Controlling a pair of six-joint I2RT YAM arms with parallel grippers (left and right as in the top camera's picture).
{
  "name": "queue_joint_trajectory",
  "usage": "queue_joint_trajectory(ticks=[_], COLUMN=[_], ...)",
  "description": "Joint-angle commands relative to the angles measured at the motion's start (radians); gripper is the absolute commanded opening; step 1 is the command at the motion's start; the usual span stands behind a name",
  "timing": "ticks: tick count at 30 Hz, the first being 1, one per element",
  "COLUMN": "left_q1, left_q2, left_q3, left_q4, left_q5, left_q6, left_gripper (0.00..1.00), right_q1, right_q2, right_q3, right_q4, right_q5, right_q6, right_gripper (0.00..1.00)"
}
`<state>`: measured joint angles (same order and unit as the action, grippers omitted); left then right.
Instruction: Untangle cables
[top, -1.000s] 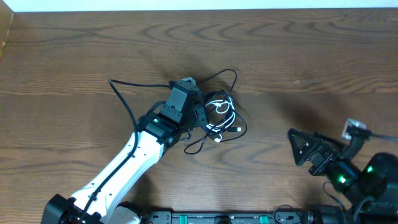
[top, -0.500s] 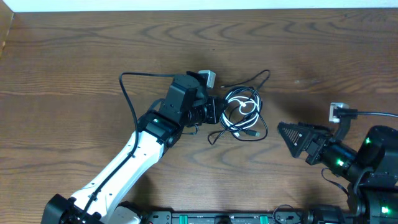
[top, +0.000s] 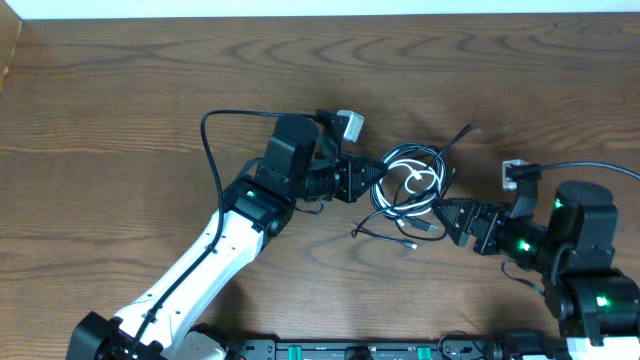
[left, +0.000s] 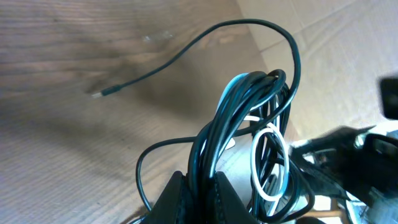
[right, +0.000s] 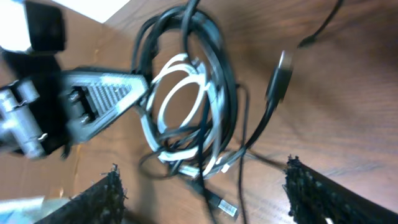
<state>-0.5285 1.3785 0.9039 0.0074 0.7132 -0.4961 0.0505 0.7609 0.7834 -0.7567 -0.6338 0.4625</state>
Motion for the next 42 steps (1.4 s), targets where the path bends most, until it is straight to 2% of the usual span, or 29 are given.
queue_joint_trajectory(ticks=[1,4,8,11,15,17,18,19,26,31,36,40,42], left_q1=[0.0,0.0,0.0,0.0,0.0,0.0,0.0,0.0,0.0,0.0,0.001,0.001,0.001], left_q2=[-0.007,-0.008,-0.008,-0.007,-0.008,-0.008,-0.008,-0.008,-0.007,-0.008,-0.008,-0.007,-0.007], left_q3=[0.017,0.017,0.017,0.016,0.017,0.017,0.016,0.016,0.016,0.016,0.016,0.016,0.016], left_q4=[0.01,0.026,0.077,0.084,0.085,0.085,0.085,0.085,0.085,0.085,0.084,0.06,0.037], left_q5=[0.07,0.132,0.235,0.248,0.282,0.317,0.346,0.357,0.356,0.36,0.342,0.201,0.094], left_q6=[0.013,0.013,0.013,0.014,0.015,0.026,0.043,0.052,0.065,0.07,0.085,0.1,0.1], left_gripper=[0.08,0.08,0.08,0.08,0.08,0.08,0.08,0.08,0.08,0.08,0.1,0.36,0.59], right_q1=[0.023,0.026,0.026,0.026,0.026,0.026,0.026,0.026,0.026,0.025,0.025,0.025,0.025], right_q2=[0.032,0.061,0.105,0.151,0.179,0.183,0.183,0.182,0.182,0.178,0.178,0.156,0.136], right_q3=[-0.009,-0.009,-0.009,-0.009,-0.009,-0.009,-0.008,-0.009,-0.008,-0.008,-0.008,-0.008,-0.007], right_q4=[0.039,0.062,0.073,0.098,0.142,0.167,0.184,0.192,0.196,0.196,0.196,0.213,0.224], right_q5=[0.06,0.06,0.06,0.059,0.061,0.079,0.095,0.106,0.2,0.39,0.383,0.286,0.211], right_q6=[0.017,0.032,0.039,0.058,0.056,0.056,0.056,0.056,0.056,0.057,0.055,-0.009,-0.064], right_gripper=[0.78,0.69,0.67,0.65,0.41,0.22,0.08,0.02,0.01,0.01,0.01,0.01,0.01])
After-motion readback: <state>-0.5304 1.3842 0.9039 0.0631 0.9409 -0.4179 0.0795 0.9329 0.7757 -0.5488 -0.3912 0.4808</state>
